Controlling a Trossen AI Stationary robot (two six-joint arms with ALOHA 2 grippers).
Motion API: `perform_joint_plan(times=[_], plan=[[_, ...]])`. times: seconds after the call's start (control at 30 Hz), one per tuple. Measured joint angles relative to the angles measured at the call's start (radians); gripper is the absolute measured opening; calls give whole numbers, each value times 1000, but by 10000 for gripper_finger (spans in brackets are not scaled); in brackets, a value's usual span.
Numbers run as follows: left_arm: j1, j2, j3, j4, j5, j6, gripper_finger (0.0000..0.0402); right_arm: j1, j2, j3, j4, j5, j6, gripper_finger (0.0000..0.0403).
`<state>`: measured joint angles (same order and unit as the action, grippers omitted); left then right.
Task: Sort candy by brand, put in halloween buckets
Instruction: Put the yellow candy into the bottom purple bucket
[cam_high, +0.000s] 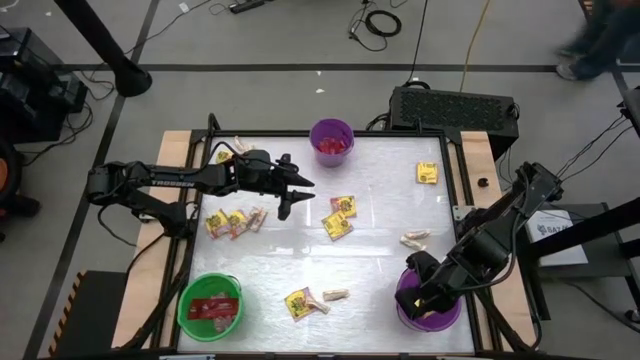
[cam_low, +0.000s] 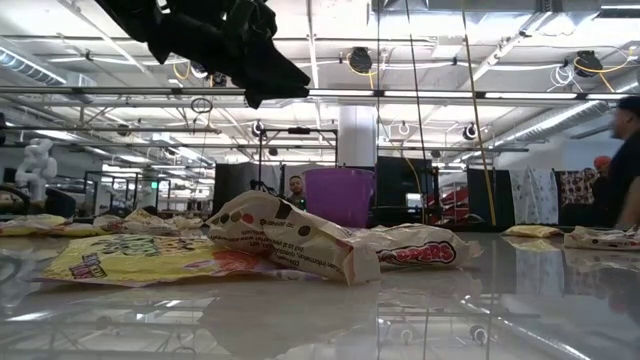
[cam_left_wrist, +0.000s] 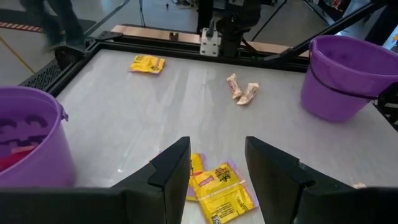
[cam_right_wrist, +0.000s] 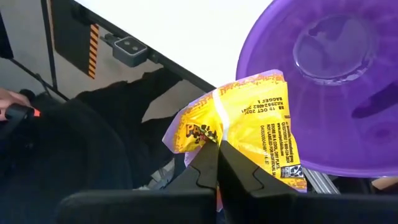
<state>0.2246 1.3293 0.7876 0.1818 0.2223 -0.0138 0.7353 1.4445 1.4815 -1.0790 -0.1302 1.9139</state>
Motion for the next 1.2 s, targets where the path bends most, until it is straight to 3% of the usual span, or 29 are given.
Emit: perform_joint_plan(times=[0.43,0.7,1.2], plan=[[0,0,0,31,-60,1,161,0,0,0,4,-5,-77,0],[0,0,0,55,-253,1,161,0,0,0,-62,-5,-212,0],[0,66,0,105,-261,-7,161,0,0,0,-152,-4,-292,0]])
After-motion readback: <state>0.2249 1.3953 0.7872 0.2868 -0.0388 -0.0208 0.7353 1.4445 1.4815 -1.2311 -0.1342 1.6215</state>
